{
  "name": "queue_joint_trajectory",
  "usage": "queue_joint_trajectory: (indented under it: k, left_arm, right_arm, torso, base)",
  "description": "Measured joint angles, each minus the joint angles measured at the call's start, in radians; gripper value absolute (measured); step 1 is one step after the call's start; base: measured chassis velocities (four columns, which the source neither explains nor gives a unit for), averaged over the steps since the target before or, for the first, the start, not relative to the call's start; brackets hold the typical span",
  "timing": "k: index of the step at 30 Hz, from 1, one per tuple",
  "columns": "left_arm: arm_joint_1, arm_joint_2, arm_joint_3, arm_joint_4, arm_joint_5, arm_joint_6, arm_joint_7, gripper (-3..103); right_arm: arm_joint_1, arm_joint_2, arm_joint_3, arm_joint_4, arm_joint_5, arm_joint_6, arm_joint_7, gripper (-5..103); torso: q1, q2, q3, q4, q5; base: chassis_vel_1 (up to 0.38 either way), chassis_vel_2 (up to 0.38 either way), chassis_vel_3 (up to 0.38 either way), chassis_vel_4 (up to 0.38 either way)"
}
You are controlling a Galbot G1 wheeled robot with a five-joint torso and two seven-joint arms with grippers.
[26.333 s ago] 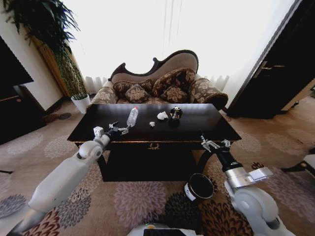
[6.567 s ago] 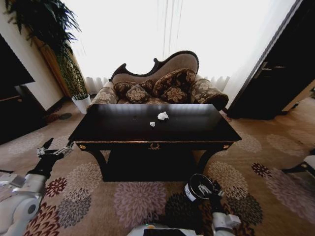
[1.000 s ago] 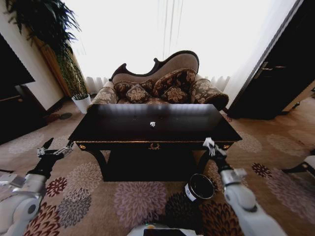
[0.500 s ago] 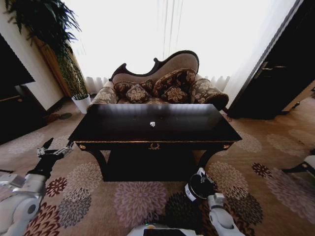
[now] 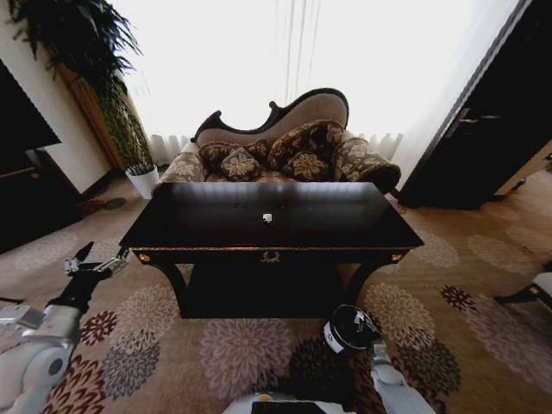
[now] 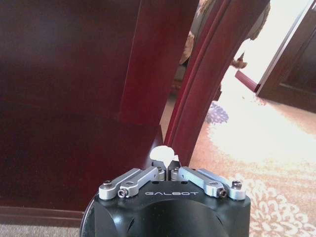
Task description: Move to the front of the table and place the trash on the table into the trash bin.
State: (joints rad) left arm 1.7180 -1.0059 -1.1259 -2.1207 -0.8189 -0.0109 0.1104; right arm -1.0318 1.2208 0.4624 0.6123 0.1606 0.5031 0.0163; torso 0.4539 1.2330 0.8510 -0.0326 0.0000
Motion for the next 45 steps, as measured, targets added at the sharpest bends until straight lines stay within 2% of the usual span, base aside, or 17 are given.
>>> queue_joint_trajectory:
  k: [5,14,15,19,22,24,25,27,29,30,31,33,34,37,38,41,45]
  left_arm:
    - [0.0,0.0,0.0,0.0,0.0,0.0,0.0,100]
    - [0.0,0.0,0.0,0.0,0.0,0.0,0.0,100]
    - [0.0,0.0,0.0,0.0,0.0,0.0,0.0,100]
    - [0.0,0.0,0.0,0.0,0.0,0.0,0.0,100]
    - [0.0,0.0,0.0,0.0,0.0,0.0,0.0,100]
    - [0.0,0.0,0.0,0.0,0.0,0.0,0.0,100]
    - [0.0,0.0,0.0,0.0,0.0,0.0,0.0,100]
    - [0.0,0.0,0.0,0.0,0.0,0.0,0.0,100]
    - [0.0,0.0,0.0,0.0,0.0,0.0,0.0,100]
    - [0.0,0.0,0.0,0.0,0.0,0.0,0.0,100]
    - [0.0,0.0,0.0,0.0,0.0,0.0,0.0,100]
    - [0.0,0.0,0.0,0.0,0.0,0.0,0.0,100]
    - [0.0,0.0,0.0,0.0,0.0,0.0,0.0,100]
    - [0.0,0.0,0.0,0.0,0.0,0.0,0.0,100]
    - [0.0,0.0,0.0,0.0,0.0,0.0,0.0,100]
    - [0.0,0.0,0.0,0.0,0.0,0.0,0.0,100]
    - [0.0,0.0,0.0,0.0,0.0,0.0,0.0,100]
  right_arm:
    - [0.086,0.02,0.002,-0.152,-0.038,0.019,-0.012,1]
    - [0.083,0.033,0.005,-0.17,-0.061,0.024,-0.025,1]
    - [0.081,0.034,0.005,-0.167,-0.063,0.024,-0.025,-2]
    - [0.072,0.038,0.006,-0.151,-0.074,0.019,-0.029,19]
    - [0.075,0.041,0.008,-0.152,-0.08,0.017,-0.03,25]
    - [0.077,0.046,0.009,-0.15,-0.088,0.016,-0.03,36]
    - [0.077,0.046,0.009,-0.15,-0.088,0.016,-0.03,36]
    - [0.076,0.047,0.011,-0.139,-0.103,0.013,-0.03,47]
    - [0.075,0.047,0.011,-0.138,-0.104,0.013,-0.03,47]
    - [0.075,0.045,0.011,-0.14,-0.106,0.013,-0.031,57]
    - [0.077,0.044,0.011,-0.146,-0.106,0.013,-0.032,57]
    - [0.084,0.042,0.011,-0.16,-0.106,0.013,-0.034,68]
    - [0.084,0.042,0.011,-0.16,-0.106,0.013,-0.034,68]
    - [0.095,0.047,0.011,-0.162,-0.106,0.012,-0.035,84]
    - [0.095,0.047,0.011,-0.162,-0.106,0.012,-0.035,84]
    - [0.106,0.049,0.011,-0.162,-0.106,0.007,-0.035,95]
    - [0.12,0.046,0.012,-0.172,-0.104,-0.001,-0.036,100]
  torso:
    - [0.0,0.0,0.0,0.0003,-0.0004]
    - [0.0,0.0,0.0,0.0001,0.0]
    - [0.0,0.0,0.0,0.0001,-0.0001]
    - [0.0,0.0,0.0,0.0,-0.0002]
    - [0.0,0.0,0.0,0.0,-0.0002]
    - [0.0,0.0,0.0,0.0002,-0.0002]
    - [0.0,0.0,0.0,0.0002,-0.0002]
    - [0.0,0.0,0.0,0.0002,-0.0003]
    - [0.0,0.0,0.0,0.0002,-0.0003]
    - [0.0,0.0,0.0,0.0001,-0.0001]
    - [0.0,0.0,0.0,0.0001,-0.0002]
    - [0.0,0.0,0.0,0.0,-0.0003]
    - [0.0,0.0,0.0,0.0,-0.0003]
    - [0.0,0.0,0.0,0.0001,-0.0002]
    - [0.0,0.0,0.0,0.0001,-0.0002]
    - [0.0,0.0,0.0,0.0001,-0.0002]
    - [0.0,0.0,0.0,0.0002,-0.0001]
  base:
    - [0.0,0.0,0.0,0.0]
    - [0.0,0.0,0.0,0.0]
    - [0.0,0.0,0.0,0.0]
    - [0.0,0.0,0.0,0.0]
    - [0.0,0.0,0.0,0.0]
    - [0.0,0.0,0.0,0.0]
    - [0.0,0.0,0.0,0.0]
    - [0.0,0.0,0.0,0.0]
    - [0.0,0.0,0.0,0.0]
    - [0.0,0.0,0.0,0.0]
    - [0.0,0.0,0.0,0.0]
    - [0.0,0.0,0.0,0.0]
    - [0.0,0.0,0.0,0.0]
    - [0.0,0.0,0.0,0.0]
    - [0.0,0.0,0.0,0.0]
    - [0.0,0.0,0.0,0.0]
    - [0.0,0.0,0.0,0.0]
